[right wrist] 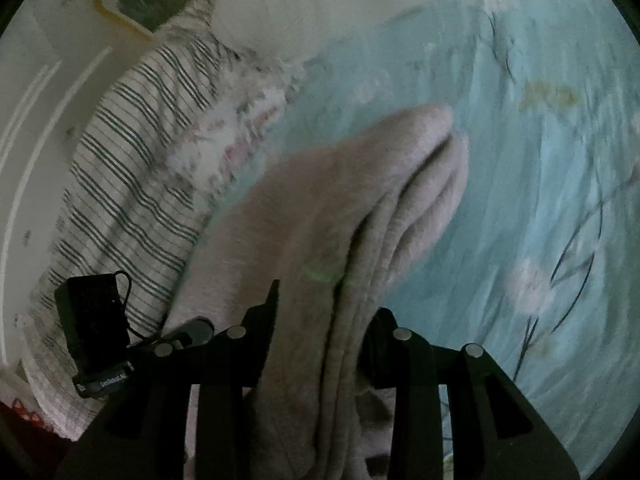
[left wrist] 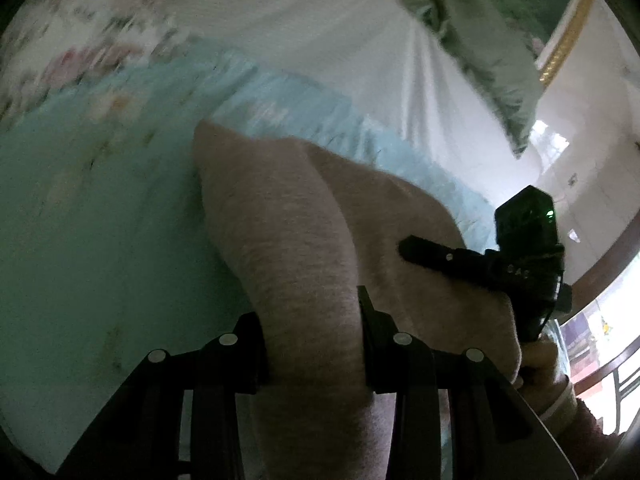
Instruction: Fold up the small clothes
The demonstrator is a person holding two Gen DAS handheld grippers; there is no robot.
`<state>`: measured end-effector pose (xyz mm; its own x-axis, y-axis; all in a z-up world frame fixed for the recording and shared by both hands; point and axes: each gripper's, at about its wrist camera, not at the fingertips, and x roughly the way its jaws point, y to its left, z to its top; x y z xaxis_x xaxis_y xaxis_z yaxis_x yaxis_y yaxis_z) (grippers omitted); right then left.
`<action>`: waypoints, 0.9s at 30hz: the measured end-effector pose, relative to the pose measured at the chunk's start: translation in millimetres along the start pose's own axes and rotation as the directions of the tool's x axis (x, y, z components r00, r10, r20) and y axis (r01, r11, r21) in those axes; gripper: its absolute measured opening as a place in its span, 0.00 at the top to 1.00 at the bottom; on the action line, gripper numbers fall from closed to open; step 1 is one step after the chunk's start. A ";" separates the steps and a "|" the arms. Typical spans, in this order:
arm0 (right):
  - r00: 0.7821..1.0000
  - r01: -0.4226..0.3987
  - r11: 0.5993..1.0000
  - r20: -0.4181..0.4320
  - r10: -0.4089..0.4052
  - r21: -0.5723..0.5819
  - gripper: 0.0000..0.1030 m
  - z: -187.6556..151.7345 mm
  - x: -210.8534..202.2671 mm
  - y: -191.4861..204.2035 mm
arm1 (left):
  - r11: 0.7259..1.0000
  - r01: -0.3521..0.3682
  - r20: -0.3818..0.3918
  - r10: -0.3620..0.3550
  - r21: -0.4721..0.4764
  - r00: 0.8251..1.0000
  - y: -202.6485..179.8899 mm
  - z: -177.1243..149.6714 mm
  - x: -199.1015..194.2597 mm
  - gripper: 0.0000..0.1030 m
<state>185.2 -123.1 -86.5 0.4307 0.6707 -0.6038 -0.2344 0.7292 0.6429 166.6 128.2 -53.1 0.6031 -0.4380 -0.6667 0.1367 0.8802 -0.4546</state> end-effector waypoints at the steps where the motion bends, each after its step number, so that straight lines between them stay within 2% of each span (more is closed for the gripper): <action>1: 1.000 0.007 1.000 -0.004 -0.007 0.013 0.65 -3.1 2.8 -3.4 | 1.000 -0.007 -0.018 0.007 -0.017 1.000 4.2 -3.9 7.0 0.64; 3: 1.000 0.013 0.999 -0.005 -0.013 0.044 0.63 -9.5 4.6 -12.8 | 0.999 -0.013 -0.044 0.011 -0.042 0.999 13.4 -11.9 15.7 0.61; 6: 1.000 0.007 0.997 0.001 -0.007 0.082 0.58 -13.9 4.7 -21.6 | 0.998 -0.005 -0.044 0.003 -0.061 0.999 21.6 -19.0 15.8 0.53; 8: 1.000 0.019 0.996 0.003 -0.019 0.089 0.51 -14.2 3.0 -22.5 | 0.998 -0.034 -0.048 0.032 -0.043 0.998 19.4 -20.6 15.4 0.44; 10: 0.999 0.051 0.995 0.005 -0.052 0.088 0.42 -12.0 -3.0 -21.2 | 0.998 -0.056 -0.052 0.054 -0.036 0.997 16.9 -20.3 13.9 0.40; 13: 0.995 0.083 0.993 0.051 -0.088 0.083 0.39 -4.2 -21.5 -19.6 | 0.996 -0.074 -0.040 0.073 -0.039 0.997 16.4 -19.3 4.4 0.38; 17: 0.988 0.097 0.992 0.111 -0.105 0.076 0.39 16.2 -39.1 -17.8 | 0.994 -0.108 0.014 0.108 -0.035 0.994 15.0 -19.0 -18.1 0.38; 18: 0.988 0.099 0.992 0.111 -0.107 0.073 0.42 20.2 -38.5 -17.1 | 0.993 -0.108 0.024 0.109 -0.035 0.994 13.9 -17.7 -21.8 0.38; 19: 0.988 0.105 0.992 0.109 -0.112 0.072 0.53 24.9 -36.1 -16.5 | 0.994 -0.102 0.033 0.103 -0.034 0.994 12.5 -17.3 -25.8 0.40; 20: 0.988 0.107 0.992 0.103 -0.114 0.072 0.58 28.7 -32.1 -15.9 | 0.995 -0.090 0.041 0.091 -0.030 0.995 10.3 -17.7 -29.7 0.40; 22: 0.990 0.109 0.991 0.081 -0.115 0.076 0.79 37.3 -19.5 -15.4 | 0.998 -0.057 0.050 0.057 -0.014 0.997 4.9 -18.8 -34.7 0.40; 24: 0.991 0.108 0.992 0.071 -0.113 0.065 0.86 44.4 -12.3 -9.8 | 1.000 -0.004 0.056 0.003 0.015 0.998 -2.2 -20.4 -38.1 0.44; 27: 0.989 0.015 1.000 0.145 -0.011 -0.025 0.87 56.0 -23.6 23.3 | 0.997 0.056 0.042 -0.059 0.062 0.997 -11.9 -23.7 -39.1 0.52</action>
<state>218.5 -129.6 -30.9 0.5551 0.6359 -0.5361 -0.2494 0.7422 0.6221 122.8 130.5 -35.6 0.6262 -0.4811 -0.6135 0.2185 0.8637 -0.4542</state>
